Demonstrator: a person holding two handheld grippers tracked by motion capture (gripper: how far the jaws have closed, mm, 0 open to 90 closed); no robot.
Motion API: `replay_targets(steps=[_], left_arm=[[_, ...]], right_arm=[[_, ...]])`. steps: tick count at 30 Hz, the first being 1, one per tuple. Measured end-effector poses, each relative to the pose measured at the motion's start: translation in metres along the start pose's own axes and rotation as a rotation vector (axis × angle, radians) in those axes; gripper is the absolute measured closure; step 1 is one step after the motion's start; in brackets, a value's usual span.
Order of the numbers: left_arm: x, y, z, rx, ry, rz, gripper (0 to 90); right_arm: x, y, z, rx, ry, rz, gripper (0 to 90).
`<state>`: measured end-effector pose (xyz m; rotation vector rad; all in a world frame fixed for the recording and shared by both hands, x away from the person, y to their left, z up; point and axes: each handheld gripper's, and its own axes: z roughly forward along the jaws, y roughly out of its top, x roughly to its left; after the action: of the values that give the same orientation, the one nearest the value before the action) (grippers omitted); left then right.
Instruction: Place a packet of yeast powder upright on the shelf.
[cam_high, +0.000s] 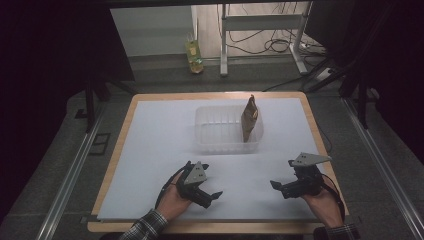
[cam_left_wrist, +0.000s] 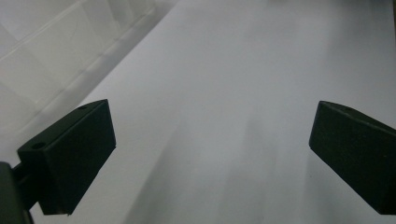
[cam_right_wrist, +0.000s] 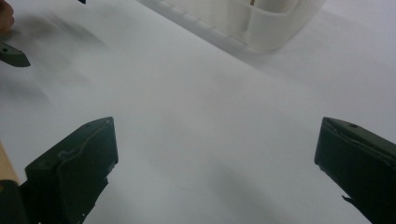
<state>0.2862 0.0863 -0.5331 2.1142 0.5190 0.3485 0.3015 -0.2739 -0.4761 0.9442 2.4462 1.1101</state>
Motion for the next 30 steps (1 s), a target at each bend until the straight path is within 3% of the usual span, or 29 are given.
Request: replay_targets(steps=[19,30], left_arm=[[0.001,0.000,0.000,0.001,-0.003,-0.008,0.6],[0.001,-0.001,0.002,0.017,-0.003,-0.003,0.6]], right_arm=[[-0.002,-0.022,-0.011,-0.005,-0.008,0.013,0.0],[-0.009,-0.040,-0.009,0.057,-0.019,0.035,0.0]])
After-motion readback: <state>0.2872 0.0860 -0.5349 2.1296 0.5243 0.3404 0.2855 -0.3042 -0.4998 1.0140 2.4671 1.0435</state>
